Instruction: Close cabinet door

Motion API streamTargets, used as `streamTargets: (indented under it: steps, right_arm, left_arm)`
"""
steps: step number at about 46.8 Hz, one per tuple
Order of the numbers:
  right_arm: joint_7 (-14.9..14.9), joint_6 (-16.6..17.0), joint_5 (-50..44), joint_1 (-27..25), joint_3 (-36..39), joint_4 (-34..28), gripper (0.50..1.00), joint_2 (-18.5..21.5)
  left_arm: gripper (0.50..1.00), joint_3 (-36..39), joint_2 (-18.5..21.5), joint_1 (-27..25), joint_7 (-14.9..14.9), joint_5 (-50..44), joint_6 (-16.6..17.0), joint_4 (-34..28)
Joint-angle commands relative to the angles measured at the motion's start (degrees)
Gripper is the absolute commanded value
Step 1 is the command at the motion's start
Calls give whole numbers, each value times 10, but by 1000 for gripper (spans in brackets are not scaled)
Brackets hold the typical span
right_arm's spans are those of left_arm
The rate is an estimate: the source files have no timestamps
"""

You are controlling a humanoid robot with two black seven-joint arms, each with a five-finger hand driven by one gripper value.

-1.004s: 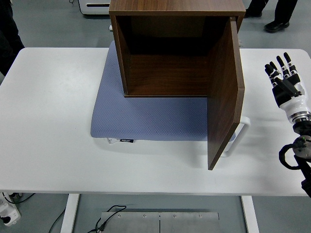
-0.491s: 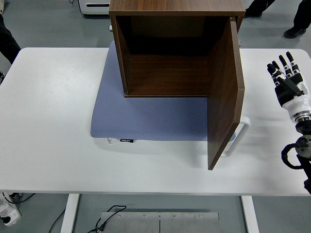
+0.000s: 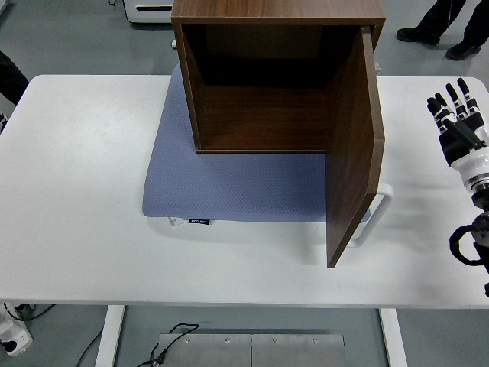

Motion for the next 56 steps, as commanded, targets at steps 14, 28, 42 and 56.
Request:
streamTargets:
  steps: [14, 28, 42, 56]
  right_arm:
    - [-2, 4, 1, -4, 11, 8, 1000, -39]
    - [-1, 11, 1, -15, 13, 33, 1000, -82]
    - [-2, 13, 1, -56, 25, 96, 1000, -128]
    - [-1, 40, 1, -89, 25, 104, 1000, -151]
  left_arm:
    - [1000, 0, 0, 0, 0, 0, 0, 0]
    - [1000, 0, 0, 0, 0, 0, 0, 0]
    - [1000, 0, 0, 0, 0, 0, 0, 0]
    - [1000, 1, 0, 0, 0, 0, 0, 0]
